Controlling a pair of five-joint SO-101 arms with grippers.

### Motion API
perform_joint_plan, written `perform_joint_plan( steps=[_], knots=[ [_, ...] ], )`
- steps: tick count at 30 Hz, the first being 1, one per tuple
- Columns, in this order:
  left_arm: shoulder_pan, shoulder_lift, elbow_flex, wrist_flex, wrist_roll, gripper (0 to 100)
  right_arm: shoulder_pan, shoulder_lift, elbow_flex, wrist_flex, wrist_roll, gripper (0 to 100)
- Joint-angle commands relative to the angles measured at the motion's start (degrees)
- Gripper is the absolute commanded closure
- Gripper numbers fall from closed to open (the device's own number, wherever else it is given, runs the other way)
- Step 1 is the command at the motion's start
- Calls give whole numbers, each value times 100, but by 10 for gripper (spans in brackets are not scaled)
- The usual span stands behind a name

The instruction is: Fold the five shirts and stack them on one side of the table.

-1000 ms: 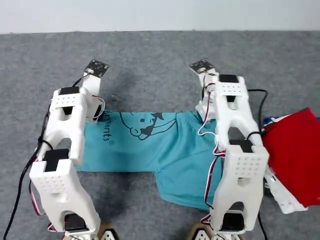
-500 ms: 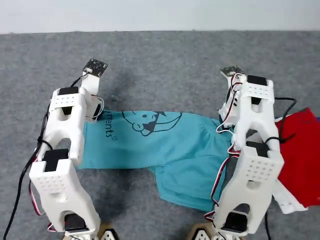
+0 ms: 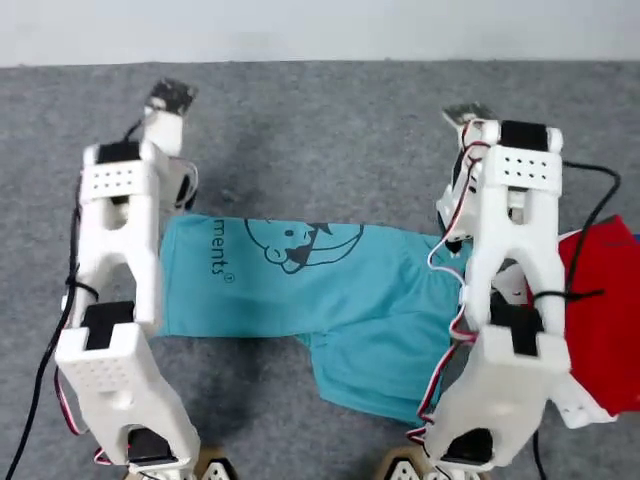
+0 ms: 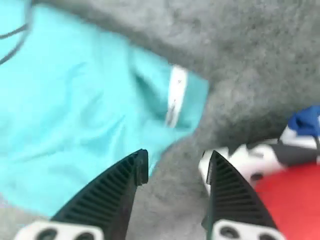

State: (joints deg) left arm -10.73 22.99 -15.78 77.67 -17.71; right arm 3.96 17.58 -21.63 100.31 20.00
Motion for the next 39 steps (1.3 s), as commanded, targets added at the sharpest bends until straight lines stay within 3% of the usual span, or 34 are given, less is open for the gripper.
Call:
perform_joint_plan(
  steps=[1, 4, 7, 12, 19, 25, 32, 39],
  knots=[
    [-18, -422, -716, 1196, 35, 885, -84, -857, 193, 242, 290, 807],
    [-9, -343, -655, 2251, 18, 885, -189, -1305, 976, 242, 624, 818],
    [-35, -202, -48, 2259, 62, 885, -374, -1798, 2057, 207, 1319, 823],
    [88, 255, 848, 1776, 44, 885, -514, -2932, 3305, 198, 2251, 822],
    [-237, 1240, 479, 747, 18, 885, -567, -4435, 5354, 119, 4035, 822],
    [-747, 2198, -690, 853, 18, 885, -1051, -4919, 7059, -743, 4255, 822],
    [-791, 2945, -2149, 1723, 18, 885, -2501, -4910, 8193, -1648, 4484, 822],
    [-782, 3015, -3793, 2286, 62, 885, -3064, -4910, 8765, -2440, 4492, 821]
  ],
)
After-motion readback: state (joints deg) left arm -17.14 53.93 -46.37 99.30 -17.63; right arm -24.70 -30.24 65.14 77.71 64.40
